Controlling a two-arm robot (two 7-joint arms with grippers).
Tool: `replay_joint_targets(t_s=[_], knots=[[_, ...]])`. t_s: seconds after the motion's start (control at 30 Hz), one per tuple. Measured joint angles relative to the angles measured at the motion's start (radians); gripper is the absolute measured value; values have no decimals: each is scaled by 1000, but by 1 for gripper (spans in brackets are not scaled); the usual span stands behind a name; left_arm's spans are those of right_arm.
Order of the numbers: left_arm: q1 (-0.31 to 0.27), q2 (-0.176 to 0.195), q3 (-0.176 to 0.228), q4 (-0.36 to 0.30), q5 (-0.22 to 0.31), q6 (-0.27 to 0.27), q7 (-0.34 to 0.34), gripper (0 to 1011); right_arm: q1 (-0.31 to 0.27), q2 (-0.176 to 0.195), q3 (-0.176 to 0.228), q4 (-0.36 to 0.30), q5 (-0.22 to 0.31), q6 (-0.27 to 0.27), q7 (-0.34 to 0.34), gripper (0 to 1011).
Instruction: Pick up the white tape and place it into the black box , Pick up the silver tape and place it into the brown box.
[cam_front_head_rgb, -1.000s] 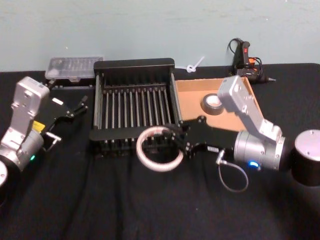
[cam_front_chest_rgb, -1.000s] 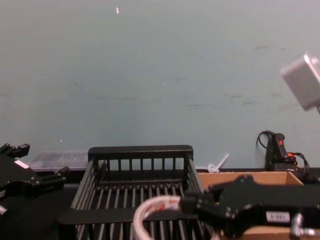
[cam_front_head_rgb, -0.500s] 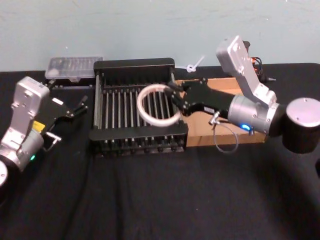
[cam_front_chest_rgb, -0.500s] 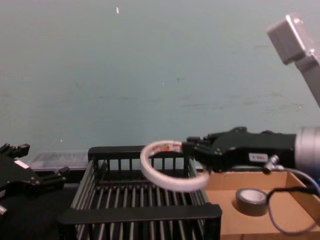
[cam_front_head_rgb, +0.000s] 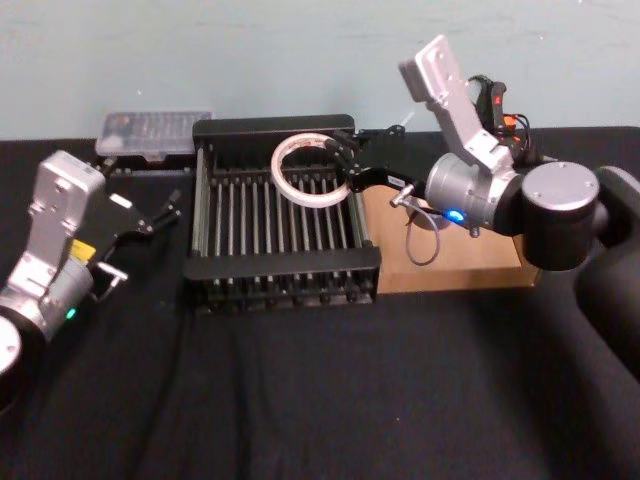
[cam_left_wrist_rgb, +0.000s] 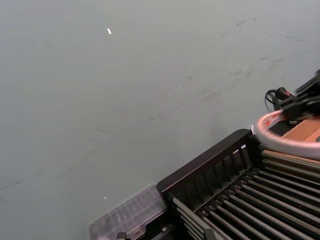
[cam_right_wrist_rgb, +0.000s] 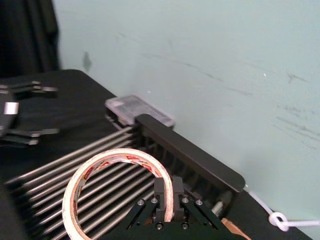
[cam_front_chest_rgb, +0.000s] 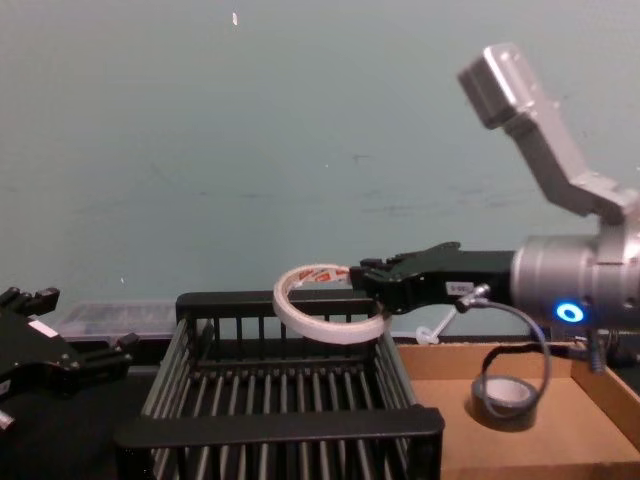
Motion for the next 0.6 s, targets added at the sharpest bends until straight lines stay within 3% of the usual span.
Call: replay_joint_targets(t_s=[0.07, 0.33, 0.6], knots=[[0, 0, 0, 0, 0, 0, 0, 1001, 30, -39, -1, 71, -22, -4, -27, 101], [0, 0, 0, 0, 0, 0, 0, 1001, 86, -112, -6, 220, -65, -29, -60, 101], [0, 0, 0, 0, 0, 0, 0, 1001, 96, -123, -9, 246, -79, -34, -62, 101]])
